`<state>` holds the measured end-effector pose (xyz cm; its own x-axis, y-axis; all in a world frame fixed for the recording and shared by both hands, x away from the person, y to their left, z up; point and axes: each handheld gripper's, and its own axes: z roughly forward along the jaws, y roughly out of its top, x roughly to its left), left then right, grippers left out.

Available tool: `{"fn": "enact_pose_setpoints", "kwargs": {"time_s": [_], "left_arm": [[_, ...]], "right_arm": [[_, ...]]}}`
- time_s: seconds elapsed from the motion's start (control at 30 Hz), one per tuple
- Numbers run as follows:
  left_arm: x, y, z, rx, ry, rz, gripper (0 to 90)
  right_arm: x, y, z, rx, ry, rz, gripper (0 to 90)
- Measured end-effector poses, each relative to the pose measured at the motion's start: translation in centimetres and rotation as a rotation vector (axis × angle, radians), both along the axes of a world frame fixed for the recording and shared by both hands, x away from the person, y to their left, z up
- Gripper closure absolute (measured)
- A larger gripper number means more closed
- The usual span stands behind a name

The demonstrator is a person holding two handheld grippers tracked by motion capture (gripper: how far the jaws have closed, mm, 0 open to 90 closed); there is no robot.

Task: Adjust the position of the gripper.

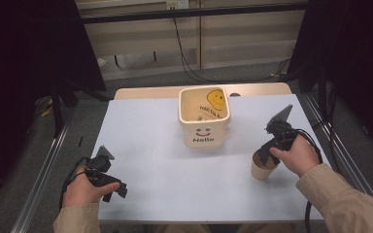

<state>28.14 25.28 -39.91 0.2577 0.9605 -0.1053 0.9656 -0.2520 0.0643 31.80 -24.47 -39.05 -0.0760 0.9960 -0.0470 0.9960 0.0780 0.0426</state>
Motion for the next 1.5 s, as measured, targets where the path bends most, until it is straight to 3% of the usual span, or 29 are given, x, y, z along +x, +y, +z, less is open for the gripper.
{"fn": "enact_pose_setpoints", "kwargs": {"time_s": [0.1, 0.33, 0.57, 0.9, 1.0, 1.2, 1.5], "left_arm": [[0.1, -0.1, 0.0, -0.002, 0.013, -0.003, 5.6], [0.2, -0.4, -0.1, -0.003, 0.003, -0.002, 5.6], [0.4, -0.3, 0.1, -0.004, 0.006, -0.026, 5.4], [0.3, -0.6, 0.1, -0.01, -0.004, -0.022, 5.4], [0.3, -0.6, 0.1, 0.004, -0.018, -0.03, 5.4], [0.3, -0.6, 0.1, -0.004, -0.006, -0.026, 5.4], [0.3, -0.6, 0.2, 0.004, -0.011, -0.037, 5.4]], "right_arm": [[-0.1, 0.0, 0.2, 0.006, 0.003, -0.011, 7.9], [-0.1, 0.1, 1.2, 0.014, 0.001, -0.013, 8.1], [-0.1, 0.2, 3.7, 0.043, -0.009, -0.022, 8.3], [0.1, 0.4, 6.6, 0.026, -0.025, -0.028, 7.9], [0.1, 0.5, 6.9, 0.016, -0.033, -0.014, 7.8], [0.1, 0.7, 7.0, 0.017, -0.016, -0.01, 8.0], [0.4, 0.7, 8.5, 0.032, -0.015, -0.012, 7.8]]}}
